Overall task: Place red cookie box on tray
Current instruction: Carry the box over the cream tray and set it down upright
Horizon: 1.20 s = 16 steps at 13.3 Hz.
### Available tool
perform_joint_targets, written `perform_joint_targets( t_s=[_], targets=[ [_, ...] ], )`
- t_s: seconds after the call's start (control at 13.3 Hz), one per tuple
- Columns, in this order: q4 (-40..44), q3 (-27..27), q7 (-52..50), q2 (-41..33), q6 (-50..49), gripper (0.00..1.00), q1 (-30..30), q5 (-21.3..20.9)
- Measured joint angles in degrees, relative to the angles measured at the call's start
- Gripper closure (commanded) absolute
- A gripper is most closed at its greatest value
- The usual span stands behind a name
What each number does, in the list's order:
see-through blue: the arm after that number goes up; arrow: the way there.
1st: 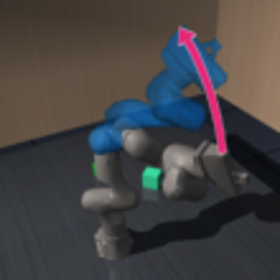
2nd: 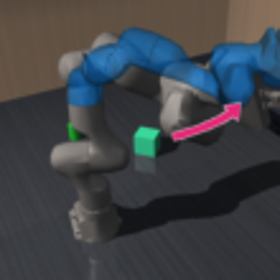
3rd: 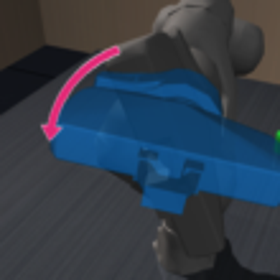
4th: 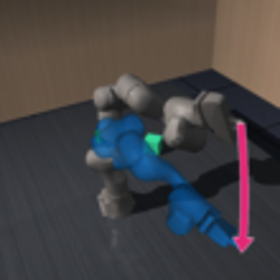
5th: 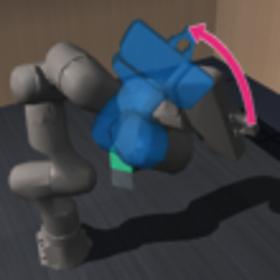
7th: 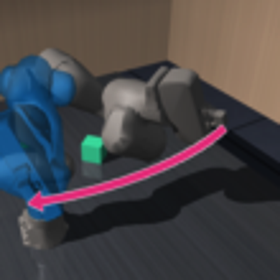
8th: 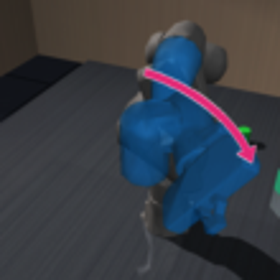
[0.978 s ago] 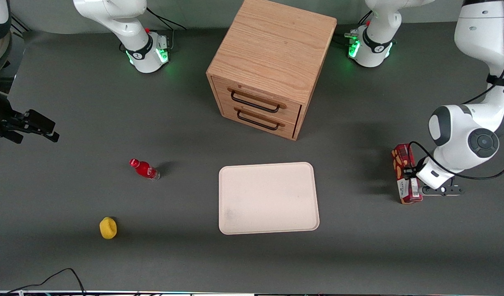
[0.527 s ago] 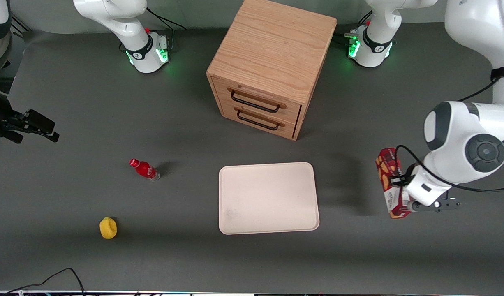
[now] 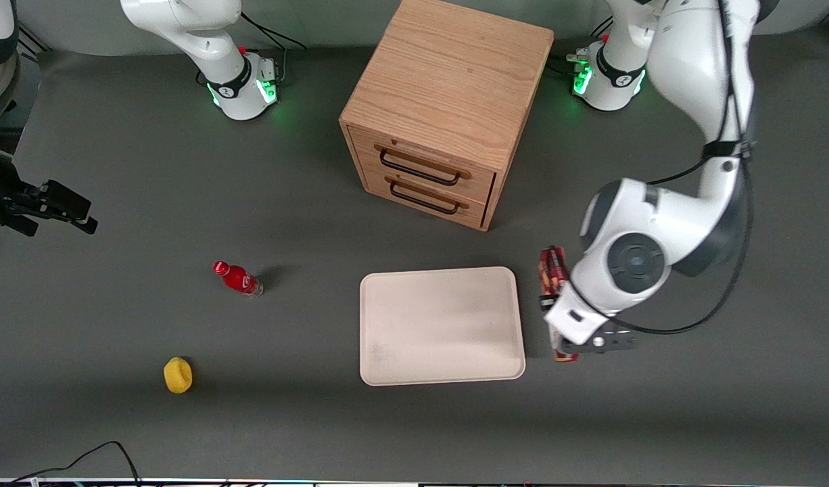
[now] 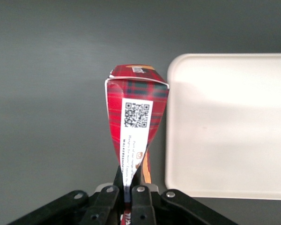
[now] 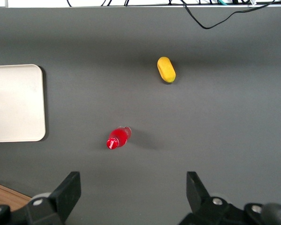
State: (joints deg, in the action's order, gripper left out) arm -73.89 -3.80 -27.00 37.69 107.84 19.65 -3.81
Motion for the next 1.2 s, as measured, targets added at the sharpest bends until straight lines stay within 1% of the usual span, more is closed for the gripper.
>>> perform_joint_targets(
  t_s=[0.15,0.38,0.53,0.68,0.9,0.98,1.05,1.13,1.2],
  targets=[
    [3.2,0.1,-2.3,4.2,0.6,1.00,2.8,-1.0],
    [7.3,0.2,-3.2,8.9,2.1,1.00,4.8,-1.6],
    [8.6,0.3,-3.8,10.4,2.8,1.00,5.0,-1.6],
    [9.5,0.3,-7.3,11.1,3.3,1.00,5.4,-1.6],
    [10.0,0.3,-9.7,11.8,3.2,1.00,6.8,-1.7],
    [10.0,0.3,-9.9,12.3,3.3,0.95,7.1,-1.9],
    [10.1,0.3,-9.9,12.8,3.4,0.70,7.2,-2.4],
    [10.2,0.4,-10.0,13.2,3.4,0.48,7.2,-3.0],
    [10.2,0.4,-9.9,13.7,3.4,0.00,7.2,-3.7]
  ],
)
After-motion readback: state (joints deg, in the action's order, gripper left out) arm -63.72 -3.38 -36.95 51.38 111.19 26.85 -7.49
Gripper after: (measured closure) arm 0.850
